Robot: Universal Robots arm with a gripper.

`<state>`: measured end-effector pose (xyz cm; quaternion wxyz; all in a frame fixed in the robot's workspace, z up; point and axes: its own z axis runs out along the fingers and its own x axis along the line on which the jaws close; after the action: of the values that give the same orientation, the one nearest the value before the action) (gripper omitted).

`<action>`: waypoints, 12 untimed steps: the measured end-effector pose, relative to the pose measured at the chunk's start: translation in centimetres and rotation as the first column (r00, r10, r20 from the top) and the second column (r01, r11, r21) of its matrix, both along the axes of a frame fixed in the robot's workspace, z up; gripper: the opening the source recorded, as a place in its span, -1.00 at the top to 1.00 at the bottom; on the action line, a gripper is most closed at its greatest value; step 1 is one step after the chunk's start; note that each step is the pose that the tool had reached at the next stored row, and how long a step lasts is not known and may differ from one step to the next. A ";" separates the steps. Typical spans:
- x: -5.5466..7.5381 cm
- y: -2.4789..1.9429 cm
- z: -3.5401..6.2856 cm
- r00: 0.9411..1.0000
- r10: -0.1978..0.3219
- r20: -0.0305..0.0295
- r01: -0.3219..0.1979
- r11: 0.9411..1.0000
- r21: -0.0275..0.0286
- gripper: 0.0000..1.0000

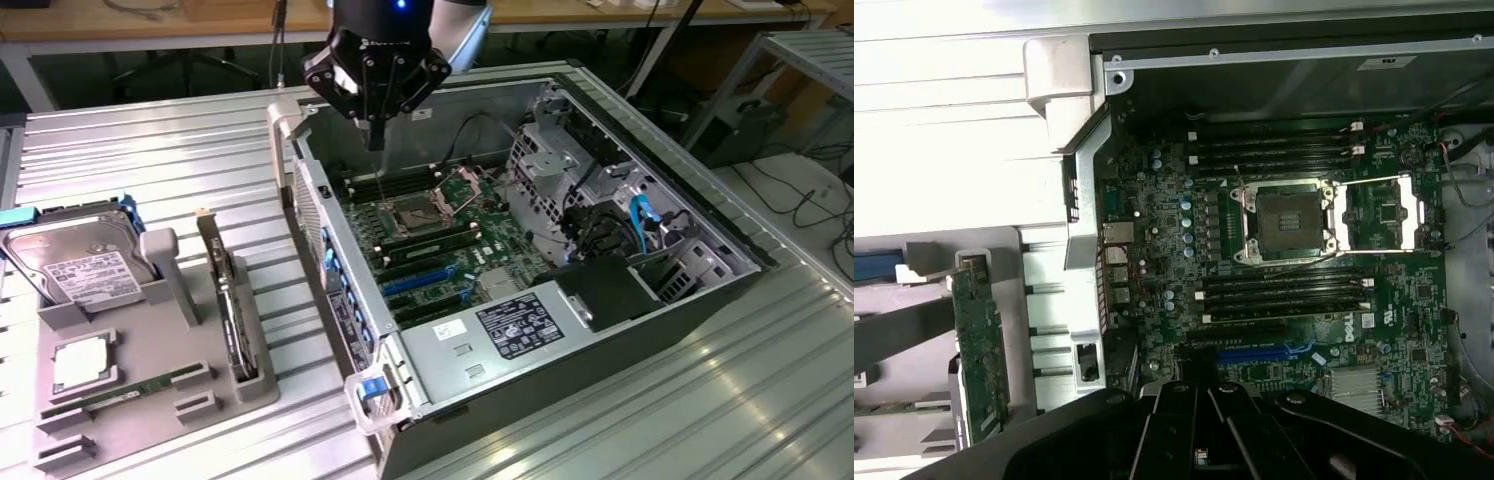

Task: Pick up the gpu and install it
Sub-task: 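Reach for the gpu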

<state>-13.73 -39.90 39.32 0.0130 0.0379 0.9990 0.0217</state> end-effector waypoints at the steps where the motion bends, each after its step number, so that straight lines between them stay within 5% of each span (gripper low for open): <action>1: -0.1 0.00 0.00 1.000 0.000 0.000 0.000 1.000 0.000 0.79; 12: -0.9 0.00 -0.01 1.000 0.000 0.000 0.000 1.000 0.000 0.79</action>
<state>-14.62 -39.90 39.31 0.0128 0.0379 0.9990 0.0217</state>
